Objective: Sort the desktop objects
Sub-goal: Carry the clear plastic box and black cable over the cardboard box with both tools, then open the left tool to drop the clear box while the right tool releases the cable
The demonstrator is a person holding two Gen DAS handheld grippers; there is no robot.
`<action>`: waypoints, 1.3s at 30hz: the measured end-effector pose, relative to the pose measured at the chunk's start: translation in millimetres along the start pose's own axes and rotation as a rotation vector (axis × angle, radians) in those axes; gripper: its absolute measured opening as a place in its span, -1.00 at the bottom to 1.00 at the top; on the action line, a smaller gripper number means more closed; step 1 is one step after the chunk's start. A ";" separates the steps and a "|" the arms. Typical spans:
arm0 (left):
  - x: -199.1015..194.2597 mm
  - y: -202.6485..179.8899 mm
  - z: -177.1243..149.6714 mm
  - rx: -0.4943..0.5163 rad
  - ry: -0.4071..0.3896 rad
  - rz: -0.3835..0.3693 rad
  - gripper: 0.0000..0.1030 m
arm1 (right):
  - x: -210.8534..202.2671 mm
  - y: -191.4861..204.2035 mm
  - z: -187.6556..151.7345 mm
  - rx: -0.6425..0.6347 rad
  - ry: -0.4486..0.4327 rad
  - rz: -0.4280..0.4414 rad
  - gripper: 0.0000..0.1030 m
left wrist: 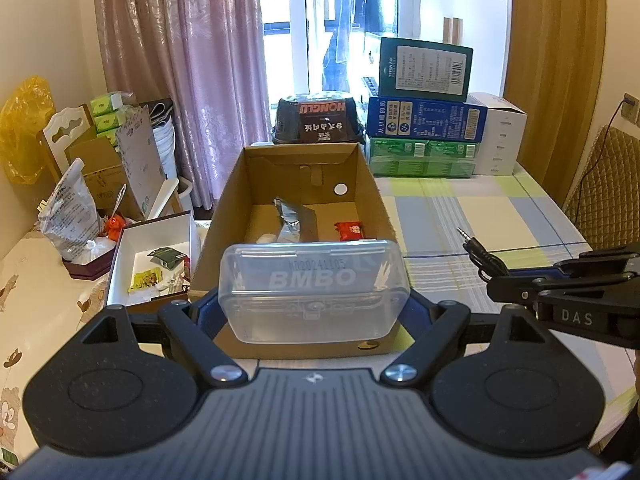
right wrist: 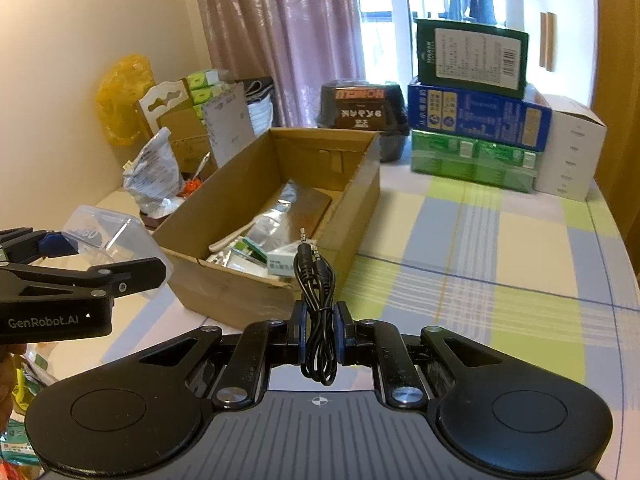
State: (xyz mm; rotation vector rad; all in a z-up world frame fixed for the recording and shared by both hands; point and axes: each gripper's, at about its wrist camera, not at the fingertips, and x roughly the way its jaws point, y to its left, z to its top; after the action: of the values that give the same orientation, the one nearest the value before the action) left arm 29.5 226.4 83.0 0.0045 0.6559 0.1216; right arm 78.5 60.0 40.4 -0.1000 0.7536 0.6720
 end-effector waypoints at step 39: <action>107.4 73.6 65.8 0.035 0.039 -0.048 0.62 | 113.8 26.9 89.7 -0.045 0.015 0.051 -0.80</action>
State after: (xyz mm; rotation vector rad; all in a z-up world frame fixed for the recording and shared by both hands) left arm 145.8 314.0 73.0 0.0203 0.6964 0.0645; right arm 176.8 169.6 35.1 -0.1275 0.7576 0.7374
